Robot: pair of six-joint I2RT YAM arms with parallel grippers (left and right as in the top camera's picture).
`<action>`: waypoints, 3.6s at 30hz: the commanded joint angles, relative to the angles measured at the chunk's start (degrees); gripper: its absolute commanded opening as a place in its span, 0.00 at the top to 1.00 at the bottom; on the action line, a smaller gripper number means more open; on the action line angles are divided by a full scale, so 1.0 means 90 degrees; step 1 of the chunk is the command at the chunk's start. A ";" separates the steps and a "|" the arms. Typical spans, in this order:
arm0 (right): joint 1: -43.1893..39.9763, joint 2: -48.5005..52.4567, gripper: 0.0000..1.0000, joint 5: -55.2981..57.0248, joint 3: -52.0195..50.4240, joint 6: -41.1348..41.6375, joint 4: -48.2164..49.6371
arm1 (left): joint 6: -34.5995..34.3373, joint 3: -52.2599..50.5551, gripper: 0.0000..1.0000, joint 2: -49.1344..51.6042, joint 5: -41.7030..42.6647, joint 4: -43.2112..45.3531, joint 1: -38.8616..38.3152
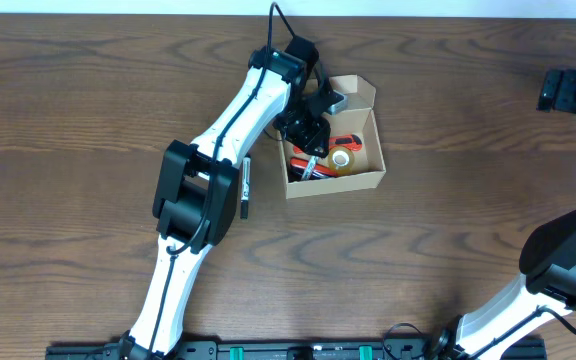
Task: Pack container
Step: 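Lower the marker into the box and open the left gripper, then lift the left gripper out and move it toward the black-capped marker, then lower the left gripper and grasp the black-capped marker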
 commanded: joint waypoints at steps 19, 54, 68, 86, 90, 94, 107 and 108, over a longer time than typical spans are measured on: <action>-0.0027 0.0066 0.01 0.0000 -0.0017 0.0092 -0.0005 | -0.0913 0.3521 0.51 0.0005 -0.2186 -0.2018 0.0736; -0.0027 0.0066 0.01 0.0000 -0.0017 0.0092 -0.0005 | -0.3181 0.0085 0.59 -0.3893 -0.4039 -0.2591 0.0716; -0.0027 0.0066 0.01 0.0000 -0.0017 0.0092 -0.0005 | -0.5469 -0.3645 0.62 -0.3912 -0.4044 -0.0039 0.0845; -0.0027 0.0066 0.01 0.0000 -0.0017 0.0092 -0.0002 | -0.4728 -0.4901 0.71 -0.3910 -0.2557 0.1214 0.0760; -0.0027 0.0066 0.01 0.0000 -0.0017 0.0092 -0.0002 | -0.4568 -0.5578 0.68 -0.3910 -0.2382 0.1603 0.0760; -0.0027 0.0066 0.01 0.0000 -0.0017 0.0092 -0.0005 | -0.4354 -0.5882 0.63 -0.3910 -0.2363 0.1872 0.0748; -0.0027 0.0066 0.01 0.0000 -0.0017 0.0092 -0.0005 | -0.3949 -0.5887 0.59 -0.3580 -0.2676 0.2380 0.0719; -0.0027 0.0066 0.01 0.0000 -0.0017 0.0092 -0.0005 | -0.3949 -0.5887 0.58 -0.3536 -0.2722 0.2387 0.0719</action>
